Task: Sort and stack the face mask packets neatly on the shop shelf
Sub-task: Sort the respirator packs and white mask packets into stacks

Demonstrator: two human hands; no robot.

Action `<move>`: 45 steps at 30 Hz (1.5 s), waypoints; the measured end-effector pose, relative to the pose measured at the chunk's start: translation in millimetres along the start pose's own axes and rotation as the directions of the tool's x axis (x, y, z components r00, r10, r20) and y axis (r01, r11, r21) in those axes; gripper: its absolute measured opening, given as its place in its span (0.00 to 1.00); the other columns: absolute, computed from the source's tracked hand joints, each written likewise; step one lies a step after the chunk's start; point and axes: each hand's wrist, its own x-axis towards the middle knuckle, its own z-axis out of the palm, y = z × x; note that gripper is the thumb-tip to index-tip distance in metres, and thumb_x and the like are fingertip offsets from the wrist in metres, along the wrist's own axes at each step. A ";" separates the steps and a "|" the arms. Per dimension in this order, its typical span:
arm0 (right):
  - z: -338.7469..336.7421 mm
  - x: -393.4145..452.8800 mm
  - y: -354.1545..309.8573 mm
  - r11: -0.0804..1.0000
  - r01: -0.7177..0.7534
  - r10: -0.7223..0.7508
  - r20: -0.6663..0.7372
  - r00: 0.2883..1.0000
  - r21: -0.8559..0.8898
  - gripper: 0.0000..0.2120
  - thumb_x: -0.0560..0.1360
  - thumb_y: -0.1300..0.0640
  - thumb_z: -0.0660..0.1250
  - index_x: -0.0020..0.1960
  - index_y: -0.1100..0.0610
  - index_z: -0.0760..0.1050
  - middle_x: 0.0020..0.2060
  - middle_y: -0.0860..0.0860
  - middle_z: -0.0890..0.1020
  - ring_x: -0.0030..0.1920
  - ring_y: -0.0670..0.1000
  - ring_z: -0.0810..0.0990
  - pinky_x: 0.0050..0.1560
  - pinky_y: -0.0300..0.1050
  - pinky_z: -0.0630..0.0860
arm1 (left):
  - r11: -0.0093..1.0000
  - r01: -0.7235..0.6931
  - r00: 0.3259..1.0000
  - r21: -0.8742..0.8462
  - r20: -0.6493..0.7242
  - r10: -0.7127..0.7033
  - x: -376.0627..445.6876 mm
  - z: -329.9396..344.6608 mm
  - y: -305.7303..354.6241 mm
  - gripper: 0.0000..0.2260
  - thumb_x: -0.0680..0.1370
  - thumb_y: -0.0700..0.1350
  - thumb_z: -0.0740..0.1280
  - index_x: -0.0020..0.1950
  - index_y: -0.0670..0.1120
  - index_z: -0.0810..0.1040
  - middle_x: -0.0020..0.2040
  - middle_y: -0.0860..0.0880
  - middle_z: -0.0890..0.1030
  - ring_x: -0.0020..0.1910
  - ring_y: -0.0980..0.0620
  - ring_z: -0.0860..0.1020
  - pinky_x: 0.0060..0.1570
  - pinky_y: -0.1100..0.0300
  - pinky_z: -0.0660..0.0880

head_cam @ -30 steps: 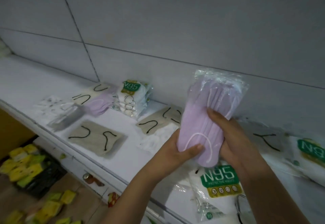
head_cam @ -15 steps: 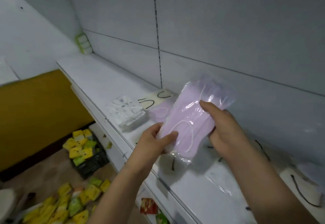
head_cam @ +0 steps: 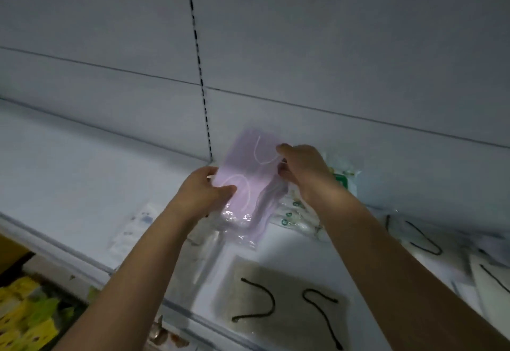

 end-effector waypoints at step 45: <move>-299.6 -58.4 132.2 0.741 0.221 -0.539 -0.365 0.759 -0.634 0.03 0.79 0.55 0.65 0.48 0.54 0.76 0.35 0.51 0.81 0.37 0.54 0.80 0.36 0.45 0.73 | 0.582 -0.495 0.868 0.646 0.341 0.361 -106.5 286.3 46.9 0.12 0.76 0.42 0.61 0.56 0.48 0.80 0.51 0.46 0.83 0.53 0.43 0.80 0.49 0.55 0.73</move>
